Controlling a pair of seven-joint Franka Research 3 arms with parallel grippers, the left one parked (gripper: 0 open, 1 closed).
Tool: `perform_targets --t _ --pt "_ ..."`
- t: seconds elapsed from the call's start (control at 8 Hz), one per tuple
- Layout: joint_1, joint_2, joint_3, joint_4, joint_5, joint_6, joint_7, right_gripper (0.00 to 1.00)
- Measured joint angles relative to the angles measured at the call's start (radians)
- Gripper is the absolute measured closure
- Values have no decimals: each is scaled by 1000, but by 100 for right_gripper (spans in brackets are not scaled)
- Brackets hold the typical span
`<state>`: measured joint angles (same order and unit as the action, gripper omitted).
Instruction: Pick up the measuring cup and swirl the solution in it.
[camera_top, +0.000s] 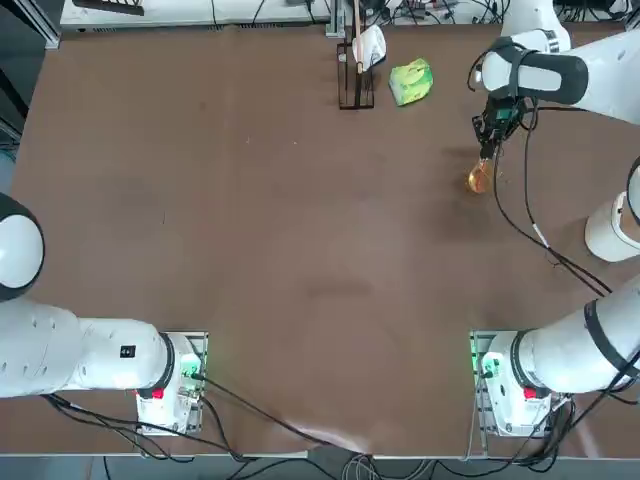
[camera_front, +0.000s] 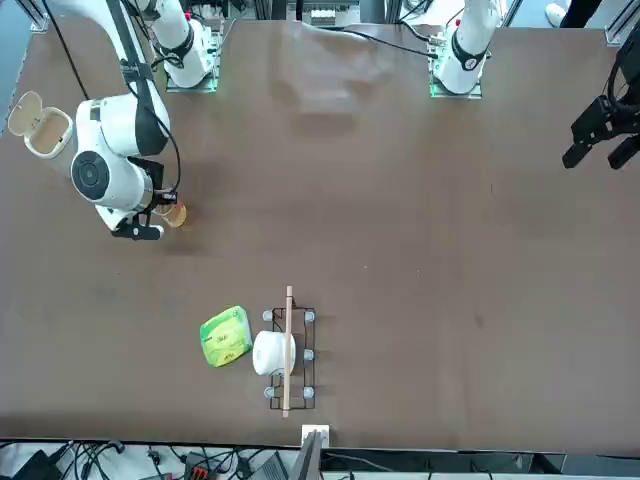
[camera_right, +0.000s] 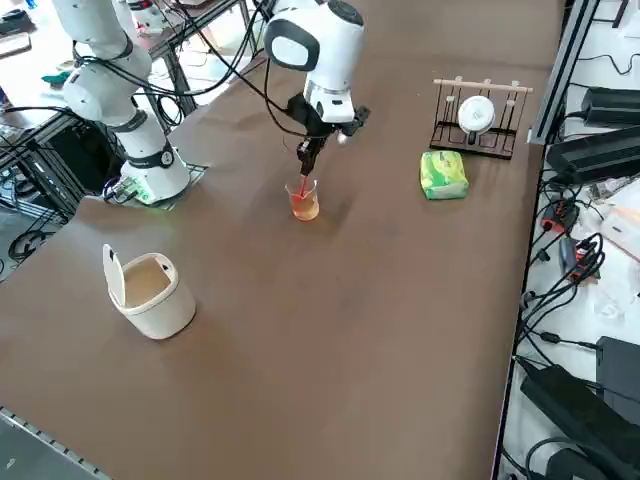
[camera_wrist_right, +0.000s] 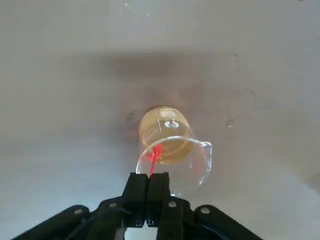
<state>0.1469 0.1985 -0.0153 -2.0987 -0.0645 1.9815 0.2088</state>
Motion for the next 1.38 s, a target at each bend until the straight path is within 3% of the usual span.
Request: perform_targets --t 0.75,1.38 --pt "-7 1 -14 2 -89 38 0 98" --pt "-1 4 -11 5 25 87 3 98"
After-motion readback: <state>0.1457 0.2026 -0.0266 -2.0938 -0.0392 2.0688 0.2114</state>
